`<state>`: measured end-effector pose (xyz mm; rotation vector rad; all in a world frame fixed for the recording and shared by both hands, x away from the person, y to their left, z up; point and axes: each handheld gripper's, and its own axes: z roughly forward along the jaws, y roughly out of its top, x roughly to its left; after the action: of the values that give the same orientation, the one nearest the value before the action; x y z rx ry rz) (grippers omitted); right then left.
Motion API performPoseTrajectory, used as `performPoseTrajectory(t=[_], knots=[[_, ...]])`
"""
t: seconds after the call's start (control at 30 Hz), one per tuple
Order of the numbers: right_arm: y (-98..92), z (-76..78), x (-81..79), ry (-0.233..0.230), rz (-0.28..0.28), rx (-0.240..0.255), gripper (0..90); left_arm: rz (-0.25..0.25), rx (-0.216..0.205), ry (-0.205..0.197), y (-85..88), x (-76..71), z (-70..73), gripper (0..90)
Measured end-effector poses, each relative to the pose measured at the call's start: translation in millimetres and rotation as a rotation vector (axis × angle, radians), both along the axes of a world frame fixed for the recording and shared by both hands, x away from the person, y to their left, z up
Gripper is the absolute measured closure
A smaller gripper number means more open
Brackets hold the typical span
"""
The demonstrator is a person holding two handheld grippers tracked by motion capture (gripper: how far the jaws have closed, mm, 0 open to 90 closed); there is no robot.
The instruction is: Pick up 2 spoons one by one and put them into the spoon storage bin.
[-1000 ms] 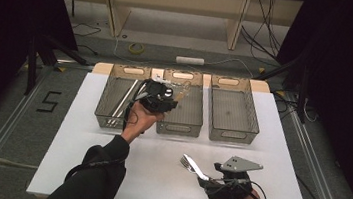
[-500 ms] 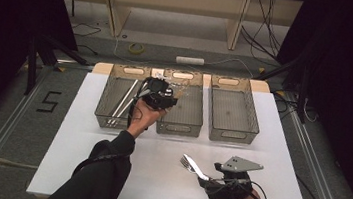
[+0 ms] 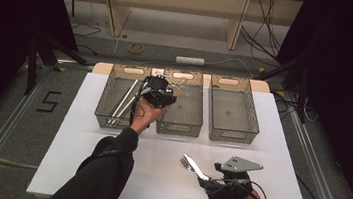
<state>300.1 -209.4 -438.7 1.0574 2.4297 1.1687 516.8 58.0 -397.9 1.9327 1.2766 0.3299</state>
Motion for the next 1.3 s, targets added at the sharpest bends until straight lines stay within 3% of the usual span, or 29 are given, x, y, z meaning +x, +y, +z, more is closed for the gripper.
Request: performPoseTrajectory(t=[0.2, 0.5, 0.9, 1.1, 1.3], knots=[[0.3, -0.2, 0.0, 0.001, 0.002, 0.000, 26.0, 0.017, 0.000, 0.019, -0.6, 3.5, -4.6, 74.9], [0.4, -0.3, -0.3, 0.001, 0.004, 0.000, 26.0, 0.033, 0.032, 0.043, -4.4, 8.0, -10.6, 74.7], [0.6, -0.4, -0.4, 0.003, 0.006, -0.002, 26.1, 0.065, 0.005, 0.058, -1.8, 12.4, -17.0, 73.9], [0.0, -0.3, -0.4, 0.002, 0.005, 0.000, 26.1, 0.049, 0.001, 0.059, -2.2, 10.6, -18.8, 69.1], [0.5, -0.5, -0.5, 0.004, 0.006, -0.002, 26.1, 0.029, -0.014, 0.062, 4.7, 6.1, -11.0, 61.3]])
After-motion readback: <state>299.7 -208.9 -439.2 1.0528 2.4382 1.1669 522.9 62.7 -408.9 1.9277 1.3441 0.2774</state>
